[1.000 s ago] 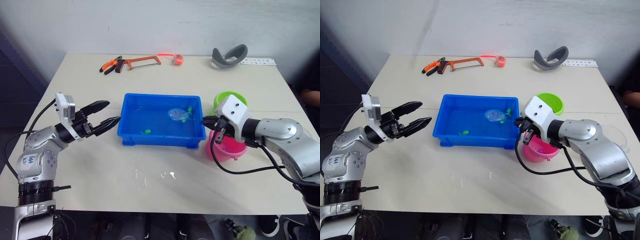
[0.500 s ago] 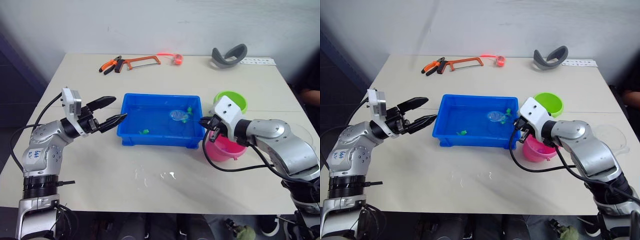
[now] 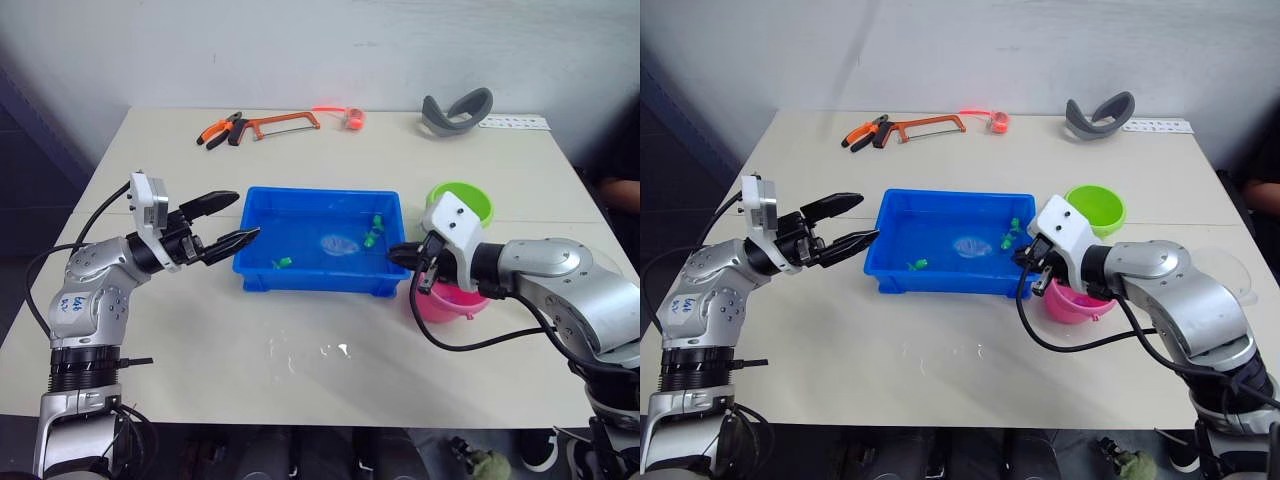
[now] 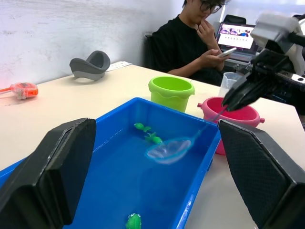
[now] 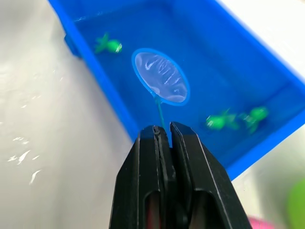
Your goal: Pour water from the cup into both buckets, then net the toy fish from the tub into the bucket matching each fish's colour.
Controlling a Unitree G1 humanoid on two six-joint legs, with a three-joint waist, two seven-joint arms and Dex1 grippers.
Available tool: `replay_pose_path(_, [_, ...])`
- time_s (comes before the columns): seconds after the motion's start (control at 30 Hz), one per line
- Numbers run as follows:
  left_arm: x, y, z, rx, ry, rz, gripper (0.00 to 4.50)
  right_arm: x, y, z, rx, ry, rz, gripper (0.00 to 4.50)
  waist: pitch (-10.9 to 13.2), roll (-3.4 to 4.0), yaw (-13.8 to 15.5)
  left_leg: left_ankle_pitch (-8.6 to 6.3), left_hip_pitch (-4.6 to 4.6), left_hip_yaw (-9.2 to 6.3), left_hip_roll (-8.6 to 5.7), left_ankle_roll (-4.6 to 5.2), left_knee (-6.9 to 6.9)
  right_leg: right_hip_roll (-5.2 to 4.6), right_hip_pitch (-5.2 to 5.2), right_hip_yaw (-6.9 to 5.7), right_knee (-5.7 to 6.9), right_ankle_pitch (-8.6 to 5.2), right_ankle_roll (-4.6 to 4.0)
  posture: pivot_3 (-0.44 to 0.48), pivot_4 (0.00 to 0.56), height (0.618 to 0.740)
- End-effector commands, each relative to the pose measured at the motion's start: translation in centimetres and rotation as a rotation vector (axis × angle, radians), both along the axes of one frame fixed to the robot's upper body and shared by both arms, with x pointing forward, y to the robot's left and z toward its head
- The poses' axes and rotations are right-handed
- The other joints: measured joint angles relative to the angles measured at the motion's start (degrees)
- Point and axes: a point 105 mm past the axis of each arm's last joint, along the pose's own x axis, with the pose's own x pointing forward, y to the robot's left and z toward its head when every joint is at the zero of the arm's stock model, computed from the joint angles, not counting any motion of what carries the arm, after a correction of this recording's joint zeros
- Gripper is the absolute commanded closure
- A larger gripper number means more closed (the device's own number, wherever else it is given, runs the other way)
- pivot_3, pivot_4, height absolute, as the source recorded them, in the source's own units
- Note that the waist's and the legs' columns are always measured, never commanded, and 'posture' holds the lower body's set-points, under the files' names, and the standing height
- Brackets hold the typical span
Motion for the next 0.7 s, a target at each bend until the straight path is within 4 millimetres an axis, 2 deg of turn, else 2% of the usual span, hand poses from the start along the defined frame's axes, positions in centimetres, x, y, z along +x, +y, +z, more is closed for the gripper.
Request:
replay_pose_path(0.03, [0.0,-0.3,0.5,0.016,-0.036,-0.021,0.06,-0.4,0.1,-0.4,-0.02,0.021,-0.008,4.5,0.0,0.0,0.0,0.0,0.0,0.0,0.0,0.0,0.0,0.0,0.0,-0.01,0.0,0.0,0.0,0.0,0.15,0.74])
replay_pose_path(0.23, [0.3,-0.1,0.4,0.041,-0.038,-0.029,0.06,0.6,-1.0,-1.1,-0.094,0.007,-0.078,4.5,0.0,0.0,0.0,0.0,0.0,0.01,-0.01,0.0,0.0,0.07,-0.01,-0.06,0.0,0.0,0.0,0.0,0.15,0.74])
replay_pose_path(0.43, [0.6,-0.1,0.6,0.05,-0.045,-0.037,0.06,1.9,-1.4,-0.6,-0.124,-0.129,-0.095,4.5,0.0,0.0,0.0,0.0,-0.01,0.04,-0.02,0.0,-0.02,0.17,-0.03,-0.1,-0.01,0.0,0.0,0.0,0.15,0.74])
replay_pose_path(0.7, [0.7,-0.2,0.5,0.047,-0.046,-0.041,0.06,2.2,-2.5,-1.6,-0.216,-0.219,-0.085,4.5,0.0,0.0,0.0,0.0,0.0,0.08,-0.02,0.0,-0.02,0.21,-0.04,-0.14,0.0,0.0,0.01,0.0,0.15,0.74])
